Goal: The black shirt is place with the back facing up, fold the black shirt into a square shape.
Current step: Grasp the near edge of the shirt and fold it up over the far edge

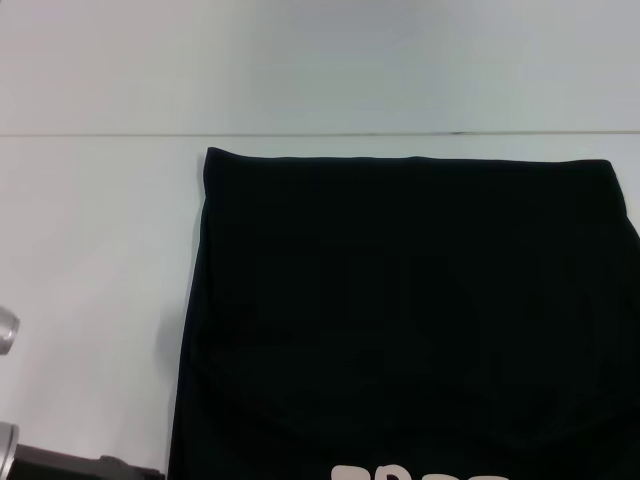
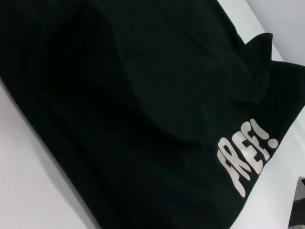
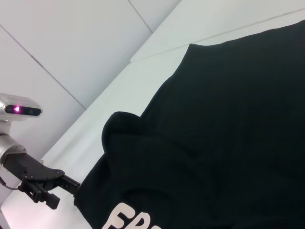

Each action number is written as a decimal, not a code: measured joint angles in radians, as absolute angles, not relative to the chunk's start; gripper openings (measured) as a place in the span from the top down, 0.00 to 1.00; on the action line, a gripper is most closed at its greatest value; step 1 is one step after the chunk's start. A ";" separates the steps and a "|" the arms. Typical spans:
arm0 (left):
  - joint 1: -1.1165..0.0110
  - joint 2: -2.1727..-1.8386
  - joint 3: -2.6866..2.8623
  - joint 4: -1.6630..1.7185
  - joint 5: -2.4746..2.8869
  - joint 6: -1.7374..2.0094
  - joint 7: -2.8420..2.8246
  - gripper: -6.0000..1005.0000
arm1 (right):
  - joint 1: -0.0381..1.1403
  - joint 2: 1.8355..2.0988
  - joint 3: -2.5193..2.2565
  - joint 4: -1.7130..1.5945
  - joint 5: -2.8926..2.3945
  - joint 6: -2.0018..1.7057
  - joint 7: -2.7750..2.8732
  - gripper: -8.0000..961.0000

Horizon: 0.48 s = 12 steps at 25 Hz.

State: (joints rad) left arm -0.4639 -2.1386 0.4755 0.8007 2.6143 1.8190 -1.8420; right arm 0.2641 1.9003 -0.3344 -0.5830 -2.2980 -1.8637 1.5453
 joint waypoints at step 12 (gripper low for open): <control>-0.473 -2.138 0.500 0.799 2.611 1.726 -1.824 0.38 | 0.264 1.899 -0.312 -0.583 -2.298 -1.872 1.544 0.93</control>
State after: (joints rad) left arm -0.4732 -2.1384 0.5001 0.7990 2.6110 1.7258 -1.8241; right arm 0.2642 1.8988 -0.3122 -0.5830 -2.2976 -1.8723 1.5443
